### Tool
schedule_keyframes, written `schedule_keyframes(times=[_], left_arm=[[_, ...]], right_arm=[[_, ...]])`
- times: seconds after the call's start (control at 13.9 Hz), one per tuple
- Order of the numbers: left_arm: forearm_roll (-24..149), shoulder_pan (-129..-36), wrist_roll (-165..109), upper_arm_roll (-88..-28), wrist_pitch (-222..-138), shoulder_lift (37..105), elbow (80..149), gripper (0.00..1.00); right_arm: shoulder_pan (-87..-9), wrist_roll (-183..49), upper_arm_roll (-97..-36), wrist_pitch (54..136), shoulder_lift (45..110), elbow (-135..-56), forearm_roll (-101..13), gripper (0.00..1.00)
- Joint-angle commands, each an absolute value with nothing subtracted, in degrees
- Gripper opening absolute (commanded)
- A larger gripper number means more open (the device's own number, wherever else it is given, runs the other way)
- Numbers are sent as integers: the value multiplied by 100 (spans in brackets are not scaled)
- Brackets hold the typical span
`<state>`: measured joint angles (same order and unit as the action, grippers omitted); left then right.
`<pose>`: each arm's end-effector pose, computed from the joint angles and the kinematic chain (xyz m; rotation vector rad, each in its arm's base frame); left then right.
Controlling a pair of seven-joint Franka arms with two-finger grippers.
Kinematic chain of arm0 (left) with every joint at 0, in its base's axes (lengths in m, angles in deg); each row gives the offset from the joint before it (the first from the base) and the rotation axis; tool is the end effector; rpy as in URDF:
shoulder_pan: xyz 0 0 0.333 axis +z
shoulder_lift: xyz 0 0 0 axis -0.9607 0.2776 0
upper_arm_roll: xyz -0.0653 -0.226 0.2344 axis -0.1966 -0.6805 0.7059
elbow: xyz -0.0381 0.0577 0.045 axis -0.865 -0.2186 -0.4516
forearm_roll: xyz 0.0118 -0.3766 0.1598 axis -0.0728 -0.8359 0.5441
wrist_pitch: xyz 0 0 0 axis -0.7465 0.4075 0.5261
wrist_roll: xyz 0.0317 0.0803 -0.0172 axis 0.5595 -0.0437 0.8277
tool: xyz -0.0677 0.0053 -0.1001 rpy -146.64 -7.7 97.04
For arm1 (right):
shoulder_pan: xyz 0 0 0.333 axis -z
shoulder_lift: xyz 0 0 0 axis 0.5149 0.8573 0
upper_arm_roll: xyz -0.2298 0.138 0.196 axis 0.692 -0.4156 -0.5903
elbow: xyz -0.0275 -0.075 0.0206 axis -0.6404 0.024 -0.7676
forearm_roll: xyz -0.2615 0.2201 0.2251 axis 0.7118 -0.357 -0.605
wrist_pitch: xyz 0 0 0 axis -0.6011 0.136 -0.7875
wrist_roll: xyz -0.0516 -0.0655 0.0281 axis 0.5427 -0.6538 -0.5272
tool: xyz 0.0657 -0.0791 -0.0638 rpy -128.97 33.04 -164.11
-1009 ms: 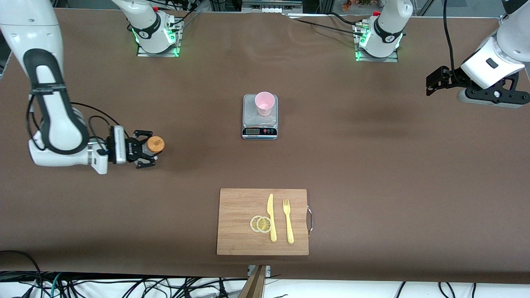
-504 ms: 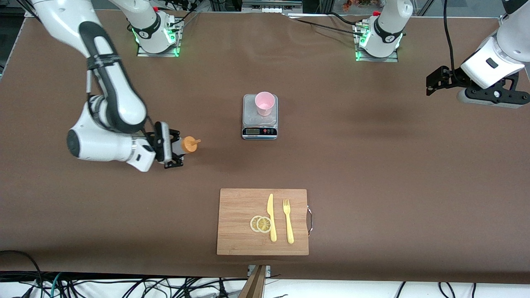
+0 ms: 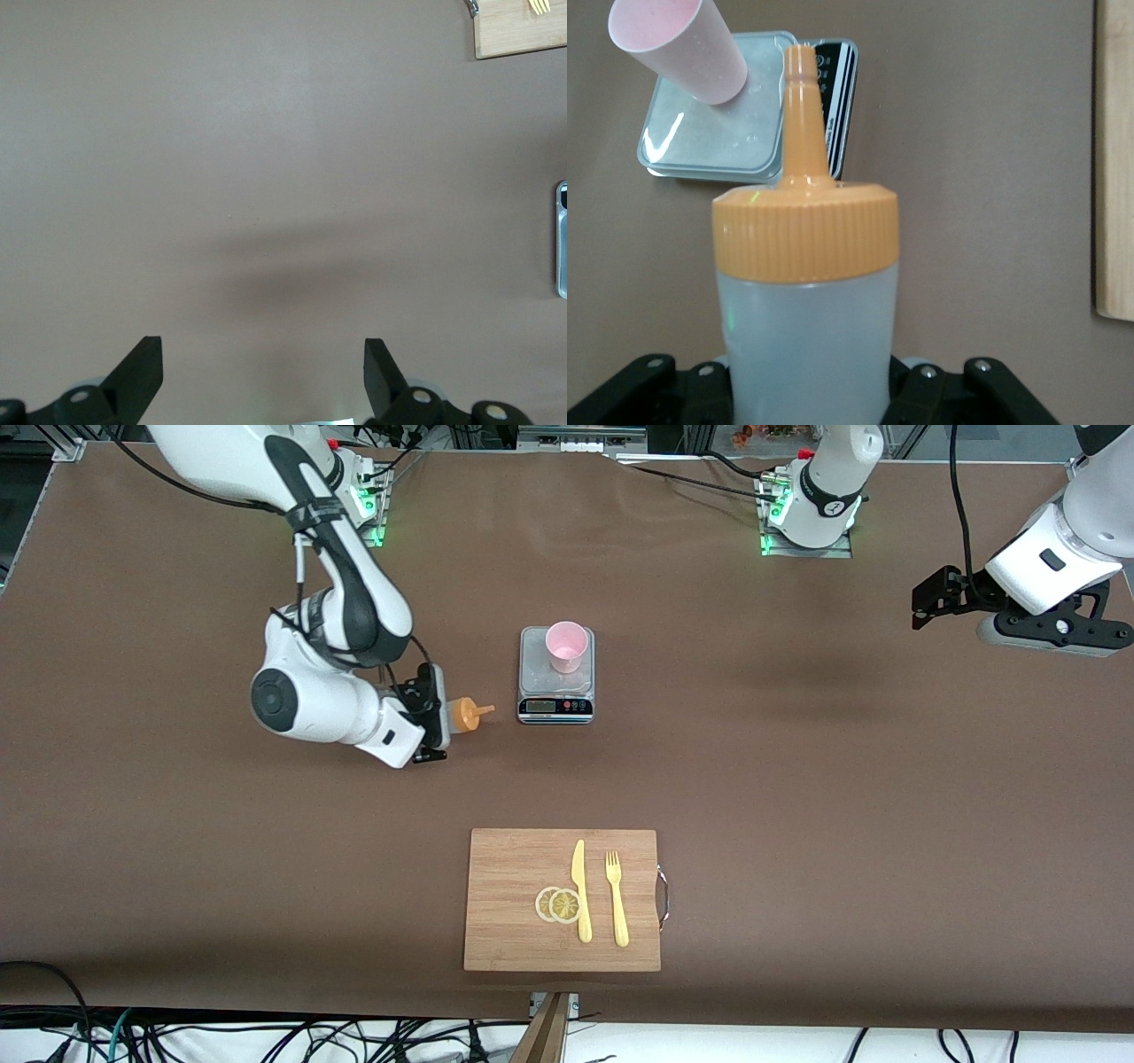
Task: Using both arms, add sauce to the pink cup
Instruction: 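Carry the bottle with the right gripper over the pink cup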
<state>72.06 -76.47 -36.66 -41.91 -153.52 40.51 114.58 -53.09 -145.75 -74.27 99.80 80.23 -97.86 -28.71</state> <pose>0.5371 -0.0452 0.5874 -3.1151 0.2005 0.1429 0.5942 0.2920 0.2845 -1.8685 -2.0627 -0.0642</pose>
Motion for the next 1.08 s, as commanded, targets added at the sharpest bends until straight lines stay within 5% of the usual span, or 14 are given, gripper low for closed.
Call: schedule_keyframes(times=[0.0, 1.01], left_arm=[[7069, -7608, -3814, -4190, -15237, 4140, 11281, 100], [7060, -7608, -3805, -4190, -15237, 4149, 11272, 100]], right_arm=[[-5647, -13794, -7410, 9883, 7694, -9866, -2265, 0], [-6773, -12360, -7410, 9153, 7483, -9716, -1034, 0]])
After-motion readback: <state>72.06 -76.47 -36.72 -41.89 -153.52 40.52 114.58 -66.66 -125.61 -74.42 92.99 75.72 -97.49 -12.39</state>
